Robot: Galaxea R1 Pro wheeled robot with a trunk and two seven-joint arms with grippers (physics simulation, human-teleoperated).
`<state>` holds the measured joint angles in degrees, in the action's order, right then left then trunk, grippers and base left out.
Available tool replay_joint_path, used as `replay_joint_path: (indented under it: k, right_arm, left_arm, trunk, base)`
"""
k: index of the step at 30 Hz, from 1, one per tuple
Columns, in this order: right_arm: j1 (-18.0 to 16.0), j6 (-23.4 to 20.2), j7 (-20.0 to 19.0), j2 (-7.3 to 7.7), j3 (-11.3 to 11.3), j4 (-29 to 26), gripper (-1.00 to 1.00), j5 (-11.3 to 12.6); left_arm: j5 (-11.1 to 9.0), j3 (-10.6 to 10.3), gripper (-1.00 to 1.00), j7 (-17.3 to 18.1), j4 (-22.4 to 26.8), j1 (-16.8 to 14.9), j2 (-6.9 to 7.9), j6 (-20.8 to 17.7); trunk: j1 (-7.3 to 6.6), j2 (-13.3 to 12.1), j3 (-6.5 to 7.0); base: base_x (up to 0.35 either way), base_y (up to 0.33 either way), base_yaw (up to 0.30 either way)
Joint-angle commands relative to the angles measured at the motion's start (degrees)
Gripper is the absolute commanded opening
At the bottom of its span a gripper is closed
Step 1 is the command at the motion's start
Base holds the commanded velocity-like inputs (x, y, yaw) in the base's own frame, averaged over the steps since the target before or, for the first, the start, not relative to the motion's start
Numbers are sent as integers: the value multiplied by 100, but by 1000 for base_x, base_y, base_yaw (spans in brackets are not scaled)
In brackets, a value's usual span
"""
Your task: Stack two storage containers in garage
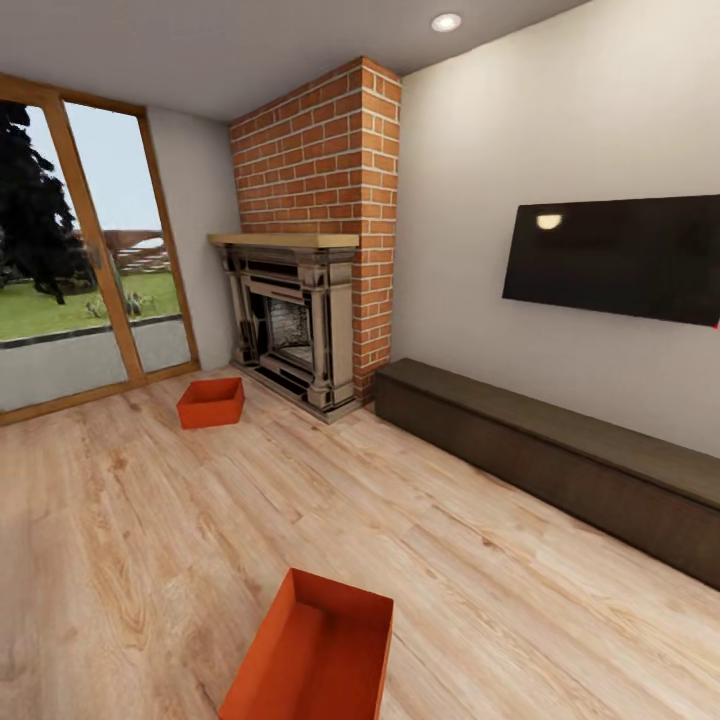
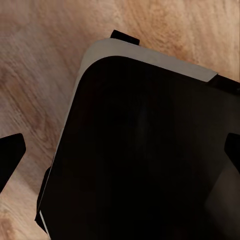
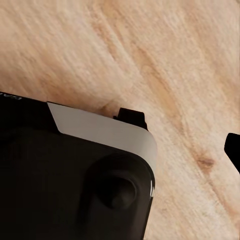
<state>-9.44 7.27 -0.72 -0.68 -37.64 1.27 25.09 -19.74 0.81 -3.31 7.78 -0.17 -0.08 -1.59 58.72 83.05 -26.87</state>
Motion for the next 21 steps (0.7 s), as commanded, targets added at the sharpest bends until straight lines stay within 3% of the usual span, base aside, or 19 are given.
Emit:
replay_joint_path:
  k: [1,10,21]
  right_arm:
    - [-5,28,-7,-3,-43,14,100,62]
    - [-5,25,-7,-9,-13,14,100,87]
    - [-5,20,-7,-20,2,14,100,83]
  left_arm:
    - [-22,6,100,-12,10,-1,-1,-17]
    - [-22,7,100,-12,13,-1,-1,-17]
    - [-22,4,100,-12,13,-1,15,-17]
  trunk:
    - [1,3,-6]
    - [1,3,-6]
    - [1,3,-6]
  base:
    - [119,278,0]
    - [132,276,-8]
    - [25,29,-221]
